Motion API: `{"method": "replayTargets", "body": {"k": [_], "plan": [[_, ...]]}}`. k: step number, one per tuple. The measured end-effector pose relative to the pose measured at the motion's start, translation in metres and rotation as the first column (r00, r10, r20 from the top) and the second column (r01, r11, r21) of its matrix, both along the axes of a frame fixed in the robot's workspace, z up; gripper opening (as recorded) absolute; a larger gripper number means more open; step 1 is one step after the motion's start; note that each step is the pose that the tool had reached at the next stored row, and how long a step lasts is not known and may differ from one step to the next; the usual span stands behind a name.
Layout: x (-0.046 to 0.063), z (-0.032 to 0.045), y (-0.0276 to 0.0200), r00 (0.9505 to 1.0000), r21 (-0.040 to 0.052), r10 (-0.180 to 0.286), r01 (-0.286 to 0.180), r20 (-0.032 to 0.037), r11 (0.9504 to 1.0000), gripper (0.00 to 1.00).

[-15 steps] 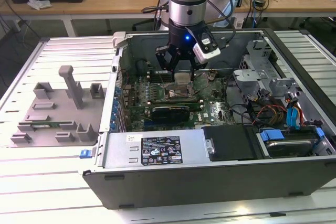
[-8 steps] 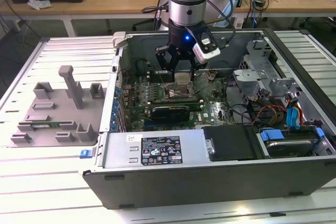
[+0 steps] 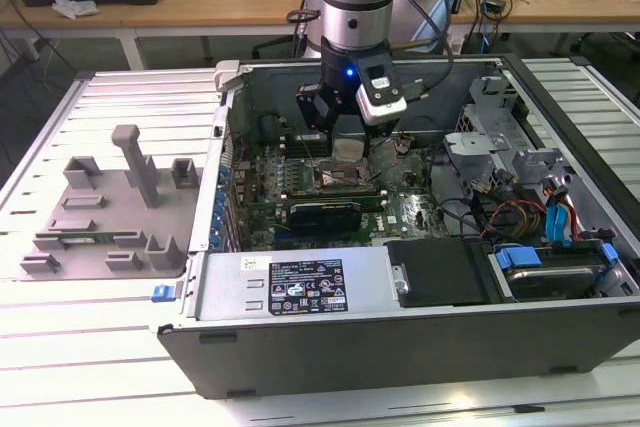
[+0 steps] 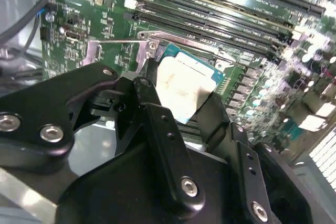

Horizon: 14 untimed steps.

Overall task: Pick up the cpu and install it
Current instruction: 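Place the cpu into insertion slot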

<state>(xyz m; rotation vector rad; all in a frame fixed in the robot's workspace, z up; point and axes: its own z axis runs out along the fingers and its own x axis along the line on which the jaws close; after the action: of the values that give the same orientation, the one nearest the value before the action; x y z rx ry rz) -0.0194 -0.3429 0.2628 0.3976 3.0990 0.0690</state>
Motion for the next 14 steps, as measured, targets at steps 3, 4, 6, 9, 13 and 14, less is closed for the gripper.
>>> {"method": "replayTargets", "body": {"k": [3,4,6,9,13,14], "plan": [[0.0000,-0.0004,0.0000,0.9979,0.0000,-0.065,0.065,0.0000,0.9979,0.54],[0.0000,-0.0005,0.0000,0.9967,0.0000,-0.081,0.081,0.0000,0.9967,0.54],[0.0000,-0.0008,0.0000,0.9916,0.0000,-0.129,0.129,0.0000,0.9916,0.54],[0.0000,-0.0012,0.0000,0.9835,0.0000,-0.181,0.181,0.0000,0.9835,0.54],[0.0000,-0.0016,0.0000,0.9673,0.0000,-0.254,0.254,0.0000,0.9673,0.54],[0.0000,-0.0017,0.0000,0.9590,-0.0001,-0.283,0.283,0.0000,0.9590,0.54]]}}
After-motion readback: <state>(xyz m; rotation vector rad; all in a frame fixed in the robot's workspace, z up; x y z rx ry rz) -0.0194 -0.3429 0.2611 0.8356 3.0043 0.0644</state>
